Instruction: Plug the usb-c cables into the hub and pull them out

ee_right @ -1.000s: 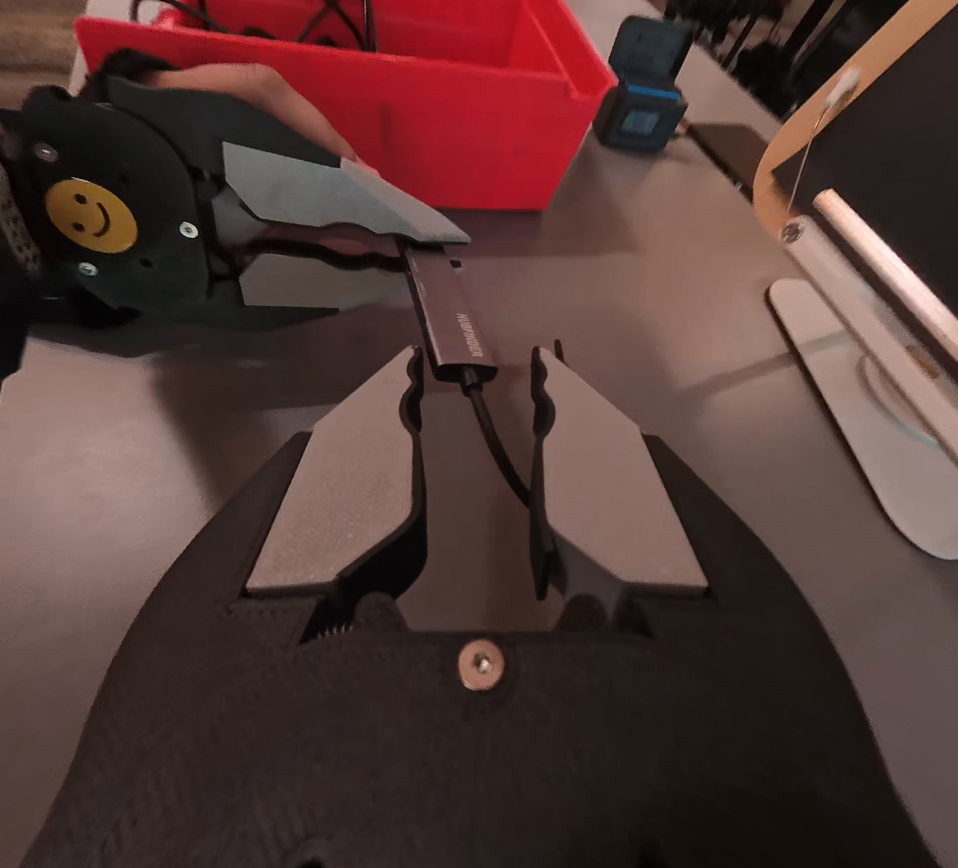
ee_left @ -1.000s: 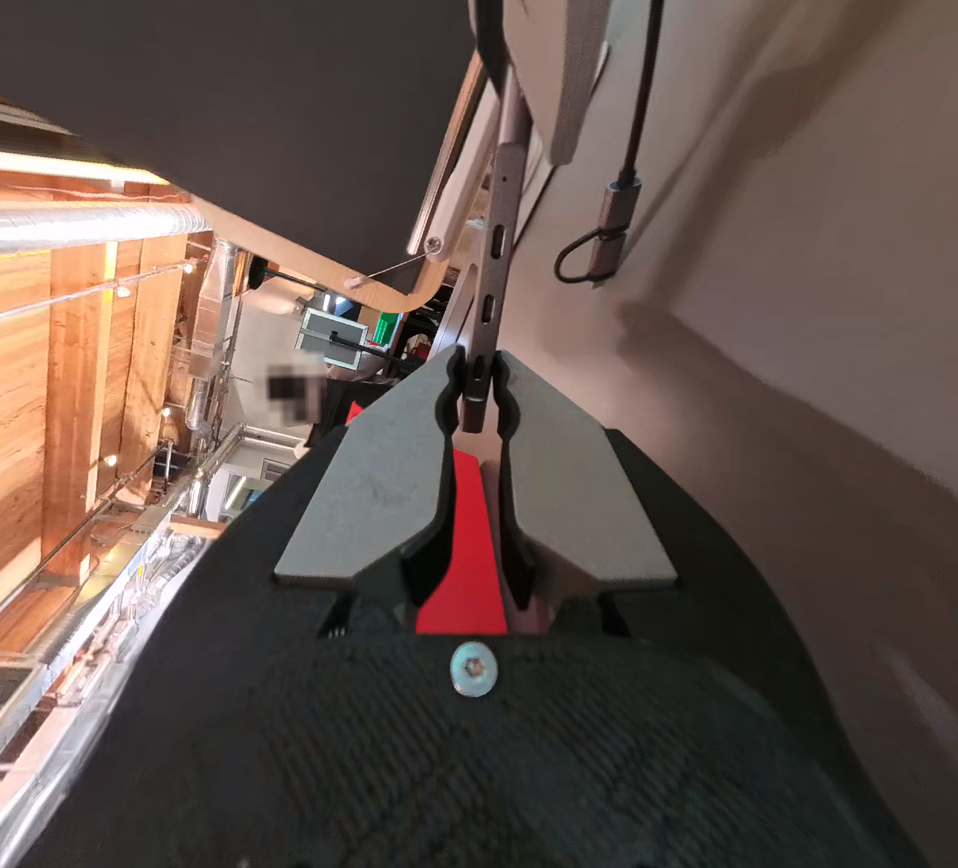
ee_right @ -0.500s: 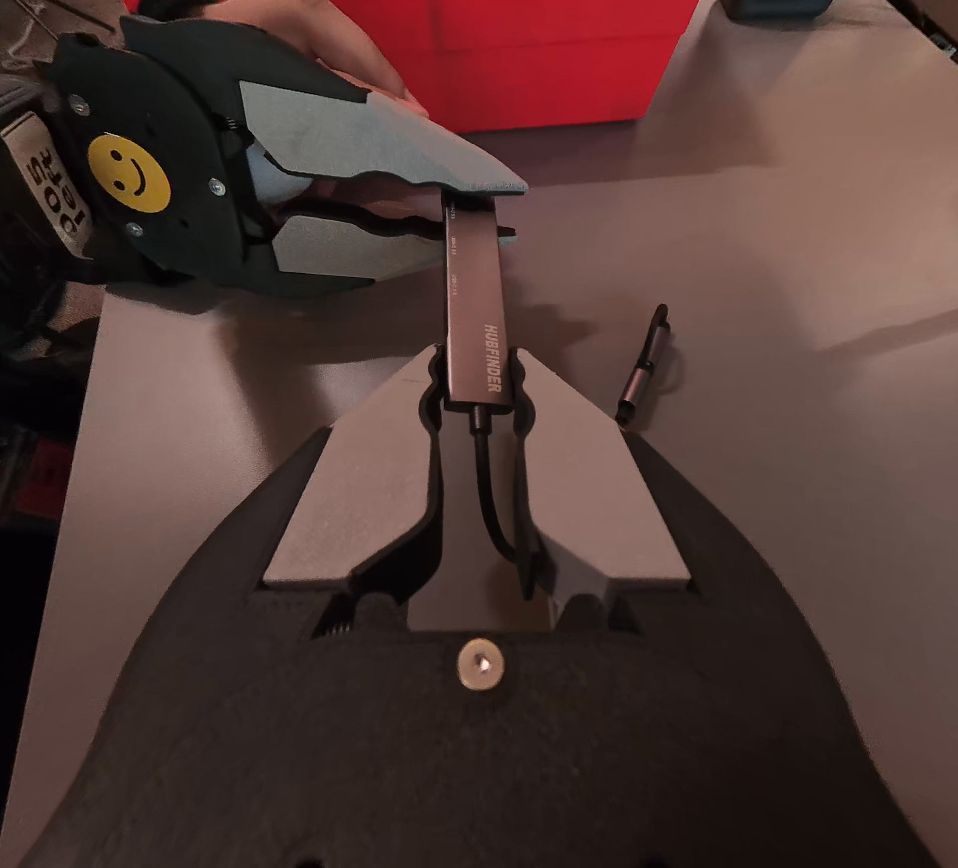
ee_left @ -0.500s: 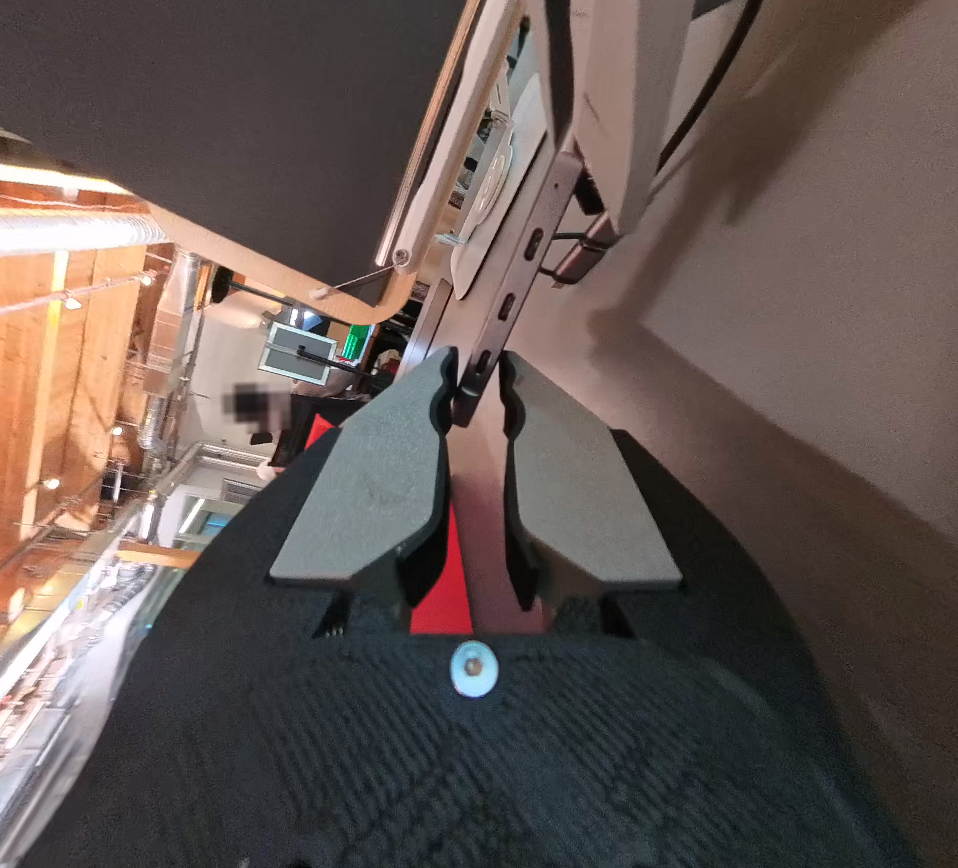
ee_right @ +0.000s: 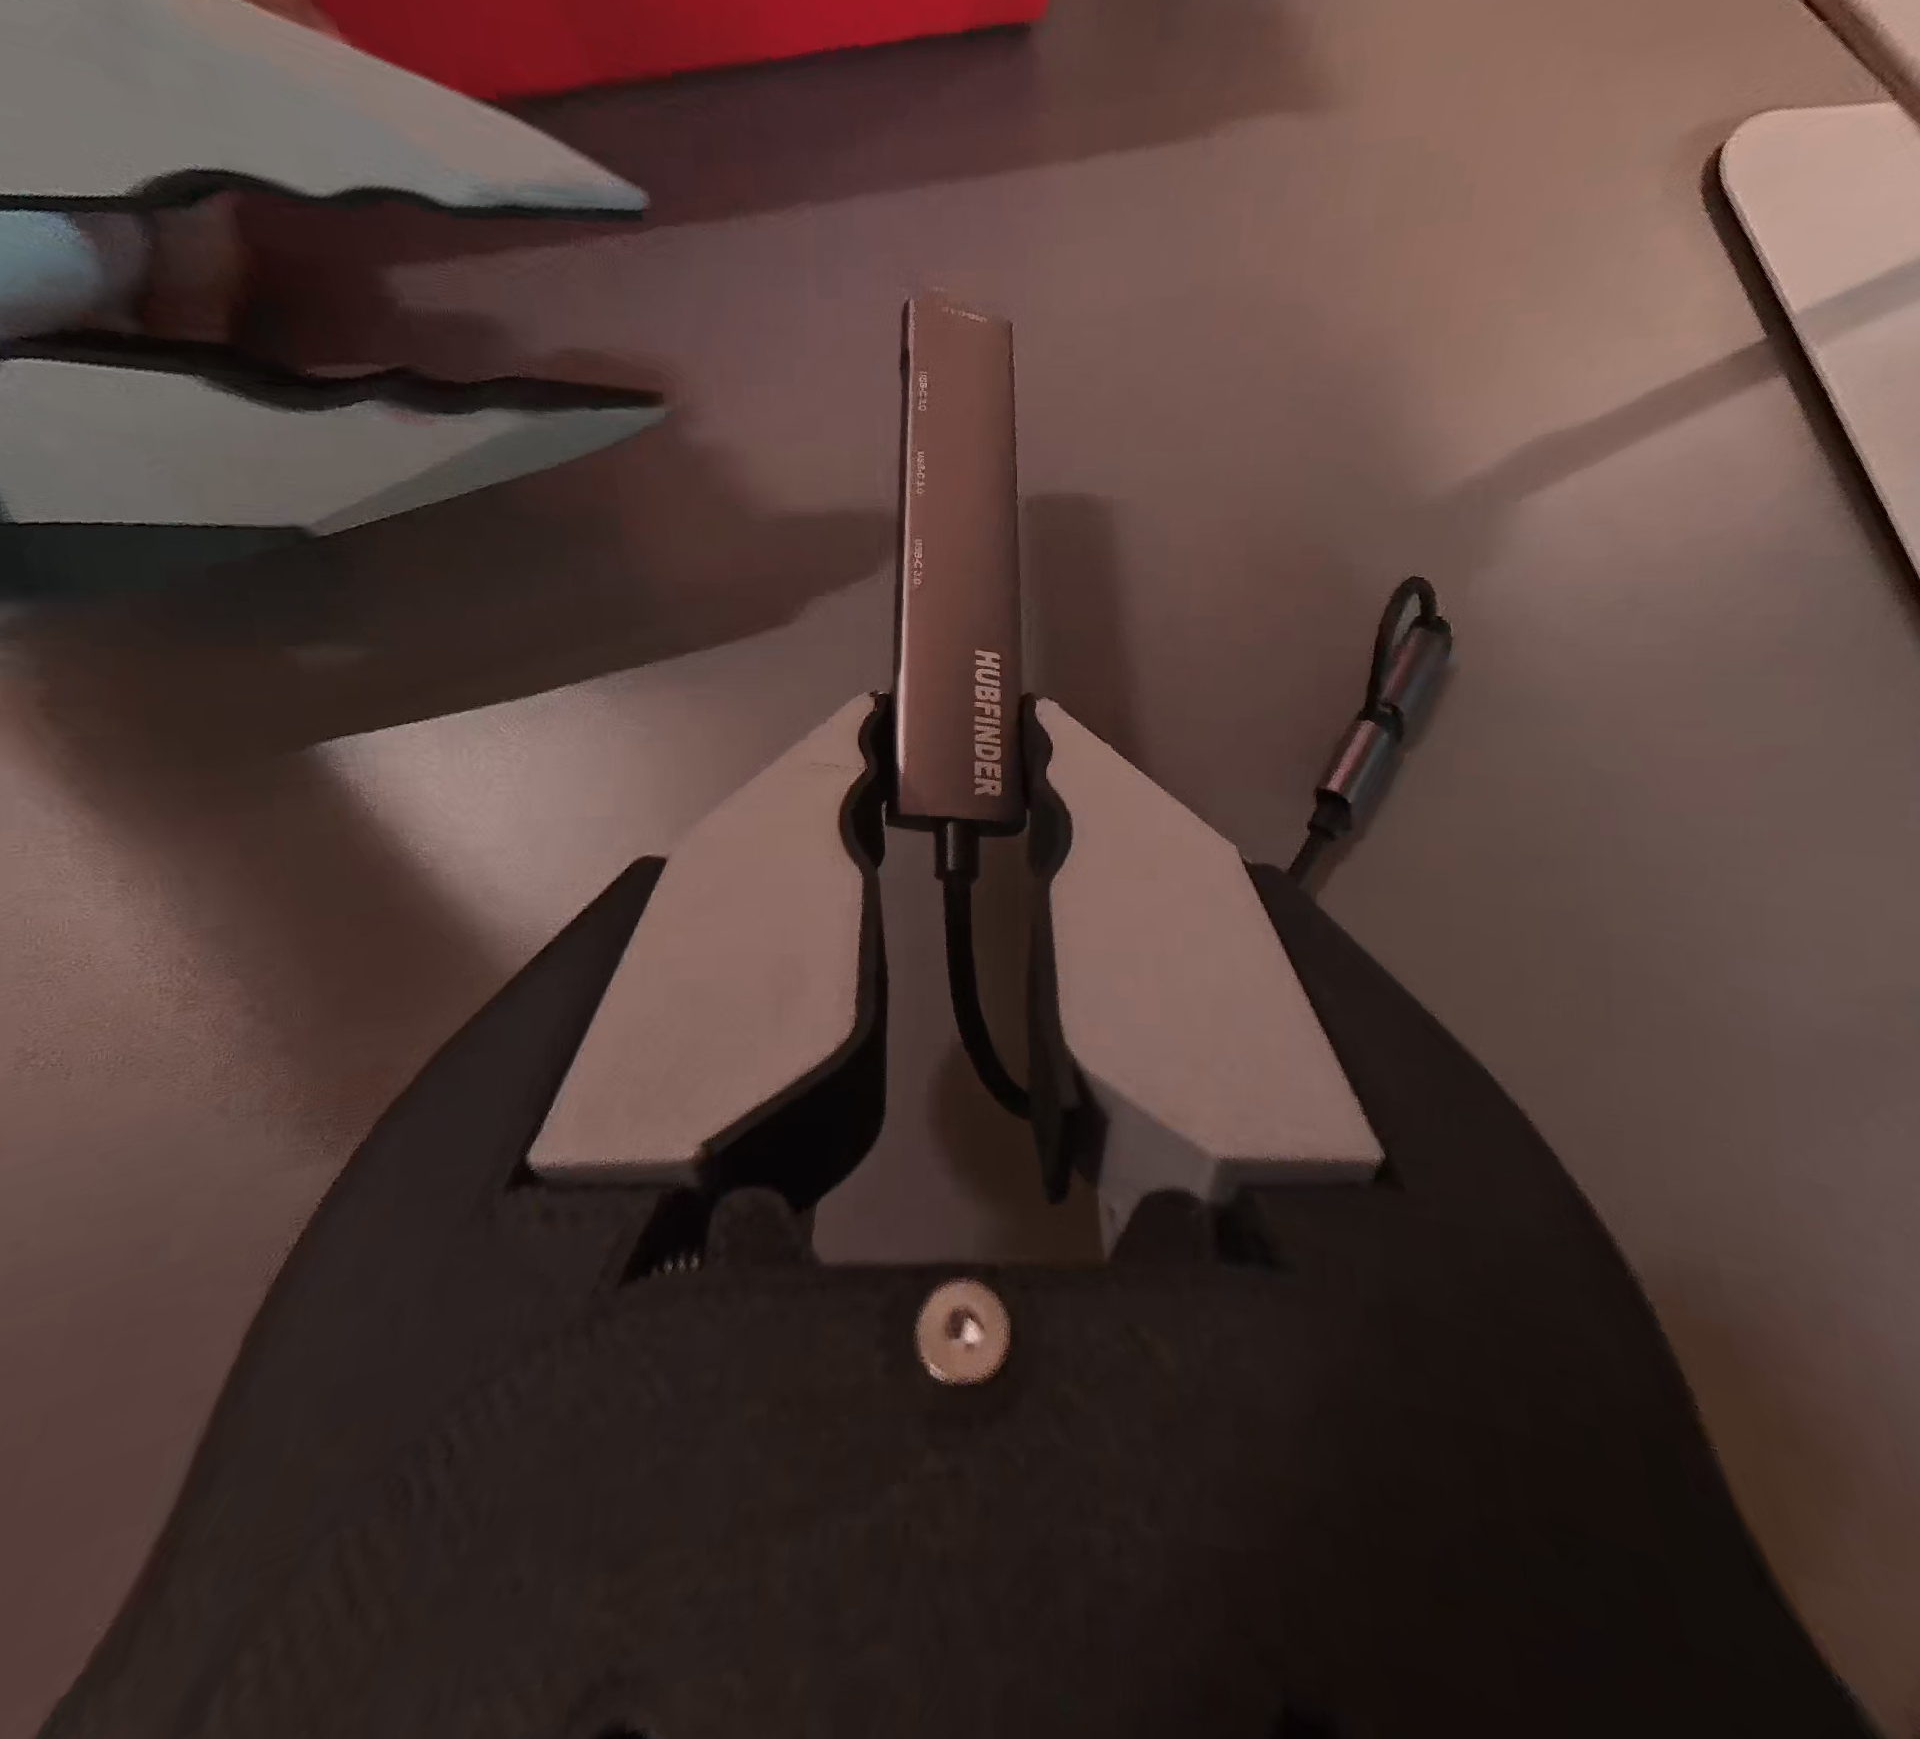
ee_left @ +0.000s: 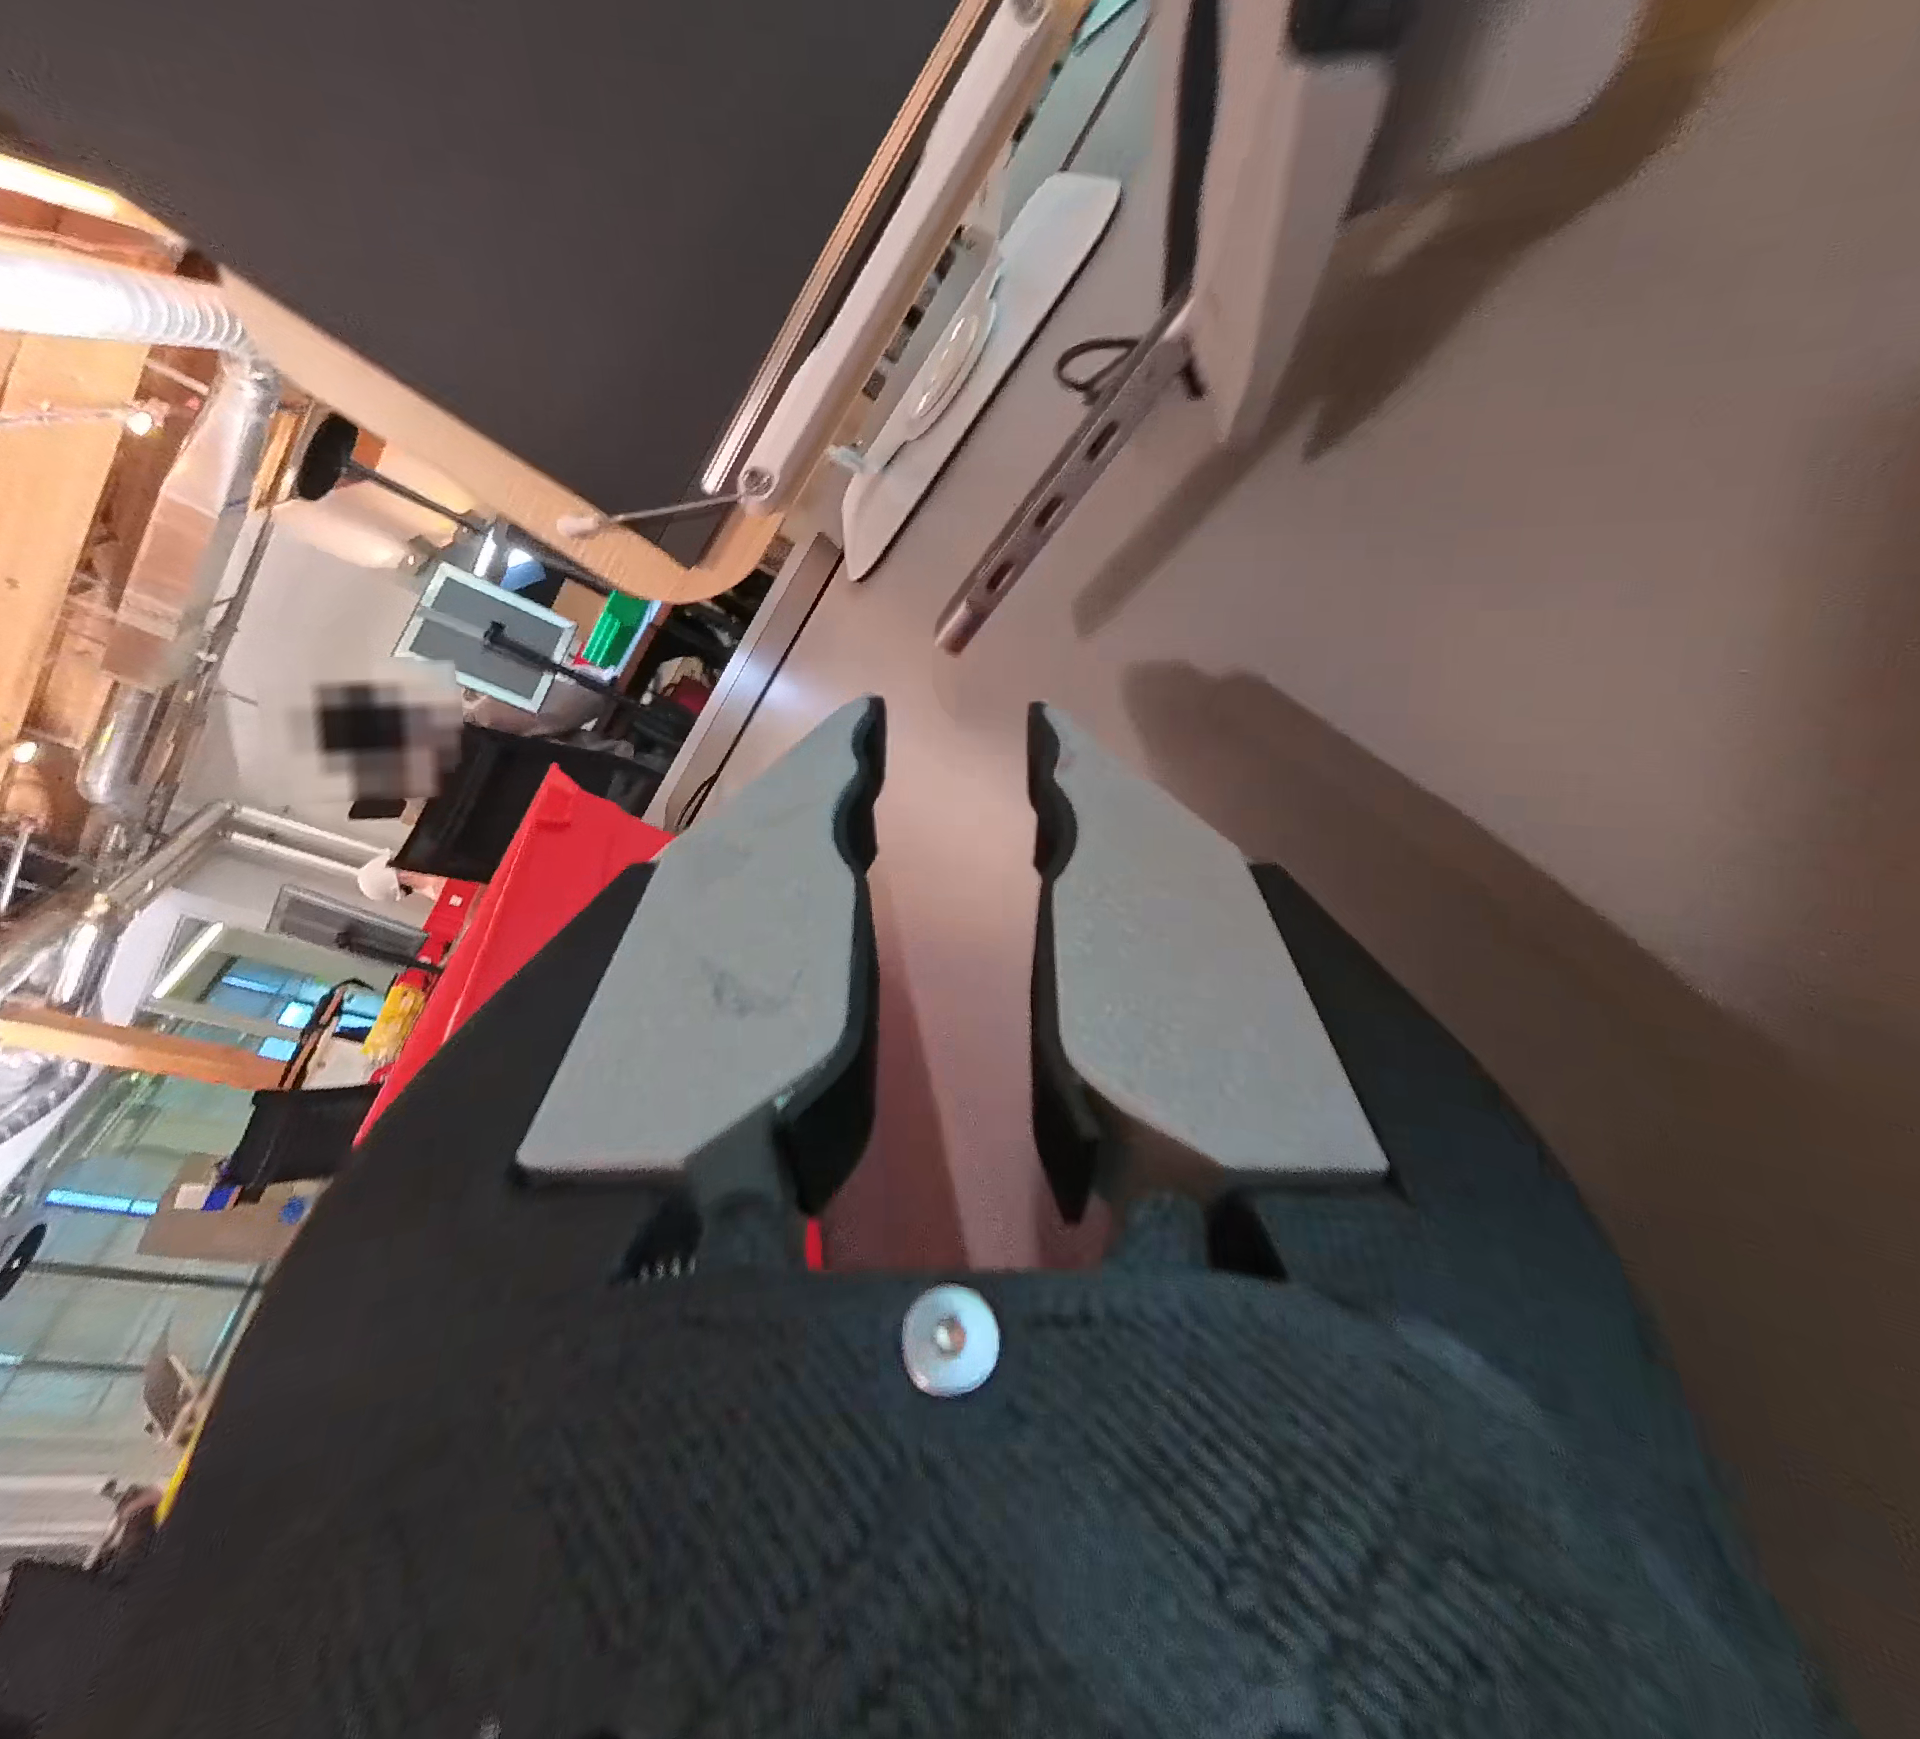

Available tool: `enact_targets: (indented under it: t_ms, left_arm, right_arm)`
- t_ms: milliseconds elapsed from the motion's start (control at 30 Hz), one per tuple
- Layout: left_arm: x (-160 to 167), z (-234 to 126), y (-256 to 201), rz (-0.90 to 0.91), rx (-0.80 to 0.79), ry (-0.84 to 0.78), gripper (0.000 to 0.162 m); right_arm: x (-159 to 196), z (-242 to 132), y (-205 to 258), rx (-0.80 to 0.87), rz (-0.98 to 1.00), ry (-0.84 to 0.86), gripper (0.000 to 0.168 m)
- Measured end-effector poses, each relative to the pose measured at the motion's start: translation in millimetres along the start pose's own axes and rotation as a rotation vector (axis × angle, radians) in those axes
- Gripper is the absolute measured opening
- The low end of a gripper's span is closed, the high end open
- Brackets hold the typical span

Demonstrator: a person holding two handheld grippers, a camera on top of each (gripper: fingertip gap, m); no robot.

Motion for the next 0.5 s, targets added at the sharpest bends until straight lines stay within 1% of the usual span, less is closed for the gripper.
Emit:
enact_targets:
  t_ms: [100, 167, 267, 333, 400, 433, 500]
  left_arm:
    - [-11.5, -25.6, -10.1, -0.02, 0.058, -0.015, 0.024]
    - [-21.4, -47.2, -4.8, -0.106, 0.135, -0.02, 0.024]
    - [-33.8, -86.4, 24.8, -0.271, 0.239, -0.057, 0.029]
    - [-34.8, -112.3, 56.3, -0.362, 0.246, -0.118, 0.027]
    - [-21.2, -129.9, 94.4, -0.395, 0.176, -0.099, 0.028]
    - [-7.5, -135.1, 114.7, -0.394, 0.117, -0.048, 0.032]
    - [29.9, -139.6, 151.8, -0.402, 0.011, 0.112, 0.043]
  right_arm:
    - [0.6, 5.8, 5.8, 0.001, -0.043, 0.043, 0.021]
    - [0.5, 8.4, 8.7, -0.007, -0.055, 0.054, 0.022]
    - [0.5, 9.3, 9.8, -0.023, -0.049, 0.055, 0.022]
    - [-0.9, 7.0, 9.4, -0.033, -0.036, 0.039, 0.024]
    - [-4.2, 2.7, 9.8, -0.049, -0.021, 0.001, 0.024]
    - [-5.9, 0.2, 9.9, -0.059, -0.013, -0.022, 0.024]
    - [-9.0, -4.4, 10.0, -0.074, 0.0, -0.064, 0.024]
Point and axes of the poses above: each gripper's, where its closed fingertips meet, z out along the fingers, x out of its underside, y = z × x across the jaws, the point moved 9 cm from there along -z, back along the fingers, and after that the axes turned 5 degrees about y, right-handed, at the moved point
